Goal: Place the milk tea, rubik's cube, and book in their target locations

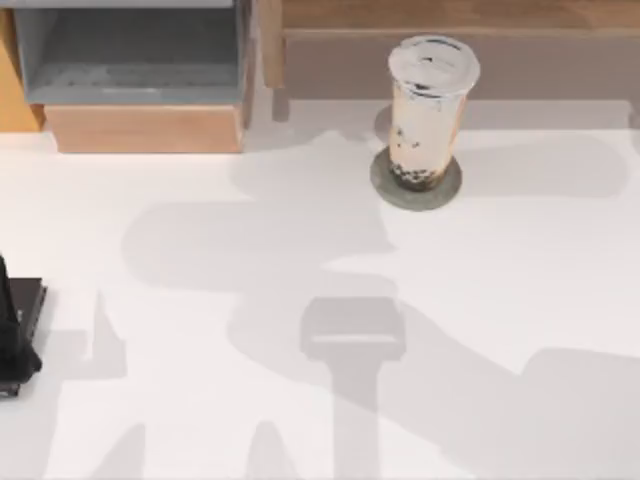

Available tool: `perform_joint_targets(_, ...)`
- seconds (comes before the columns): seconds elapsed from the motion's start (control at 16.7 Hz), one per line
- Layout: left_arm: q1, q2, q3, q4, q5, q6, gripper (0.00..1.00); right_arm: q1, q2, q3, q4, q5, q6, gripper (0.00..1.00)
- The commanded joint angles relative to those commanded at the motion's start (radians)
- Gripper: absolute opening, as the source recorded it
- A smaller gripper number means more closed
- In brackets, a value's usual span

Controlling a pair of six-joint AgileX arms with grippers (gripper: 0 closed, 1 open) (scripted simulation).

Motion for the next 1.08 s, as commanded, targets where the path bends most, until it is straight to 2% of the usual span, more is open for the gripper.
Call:
perform_joint_targets(0.36,0.000,0.000,0.000,0.000,0.000,0.000,1.00,0.000,0.000,0.000,0.000,0.000,0.000,0.98)
perform_joint_targets(1.08,0.000,0.000,0.000,0.000,0.000,0.000,1.00,-0.002,0.010,0.033,-0.029,-0.002,-0.001,1.00)
